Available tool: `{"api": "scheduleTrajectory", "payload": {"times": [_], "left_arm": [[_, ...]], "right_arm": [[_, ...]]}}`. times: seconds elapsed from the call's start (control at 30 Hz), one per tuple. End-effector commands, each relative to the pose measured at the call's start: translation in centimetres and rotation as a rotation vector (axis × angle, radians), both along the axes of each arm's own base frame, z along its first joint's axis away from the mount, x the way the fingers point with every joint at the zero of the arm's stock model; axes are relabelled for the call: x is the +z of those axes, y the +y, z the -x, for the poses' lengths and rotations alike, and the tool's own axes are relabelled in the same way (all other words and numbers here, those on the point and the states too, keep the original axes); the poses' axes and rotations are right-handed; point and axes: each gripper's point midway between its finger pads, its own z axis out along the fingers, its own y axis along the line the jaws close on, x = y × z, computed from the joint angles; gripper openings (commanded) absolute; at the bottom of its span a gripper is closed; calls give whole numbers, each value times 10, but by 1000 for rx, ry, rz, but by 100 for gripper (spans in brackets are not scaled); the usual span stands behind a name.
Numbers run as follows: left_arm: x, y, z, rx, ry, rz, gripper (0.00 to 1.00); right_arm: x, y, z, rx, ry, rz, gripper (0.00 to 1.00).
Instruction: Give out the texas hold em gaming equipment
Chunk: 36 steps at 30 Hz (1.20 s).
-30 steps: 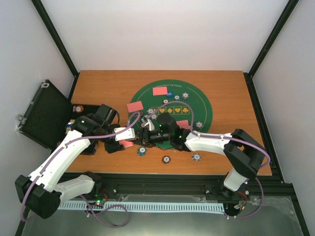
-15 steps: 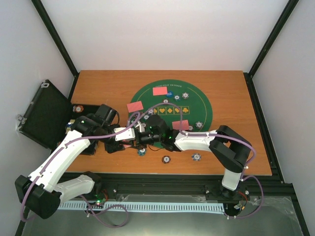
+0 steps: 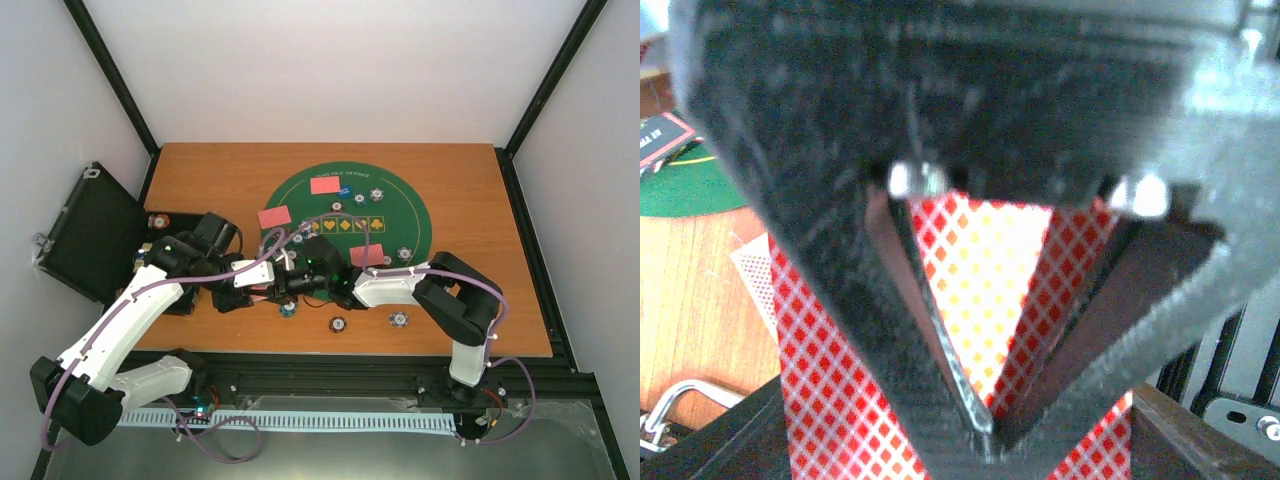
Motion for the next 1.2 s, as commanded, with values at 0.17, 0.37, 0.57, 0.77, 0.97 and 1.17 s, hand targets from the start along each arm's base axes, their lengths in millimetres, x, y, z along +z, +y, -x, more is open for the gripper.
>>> {"api": "scheduleTrajectory", "payload": {"times": [0.17, 0.37, 0.57, 0.77, 0.97, 1.17], "left_arm": [[24, -5, -3, -13, -57, 48, 11], [24, -5, -4, -13, -59, 47, 12], [22, -5, -4, -11, -58, 42, 11], [21, -3, -5, -12, -61, 34, 11], [21, -4, -5, -14, -56, 37, 11], [19, -4, -5, -11, -53, 33, 11]], "right_arm": [[-27, -29, -11, -59, 27, 95, 45], [-22, -37, -11, -65, -4, 125, 39], [-20, -46, -14, -80, -15, 148, 31], [-11, -51, -15, -85, -44, 171, 17], [-8, -64, -19, -101, -65, 207, 14], [-3, -76, -25, -110, -97, 247, 12]]}}
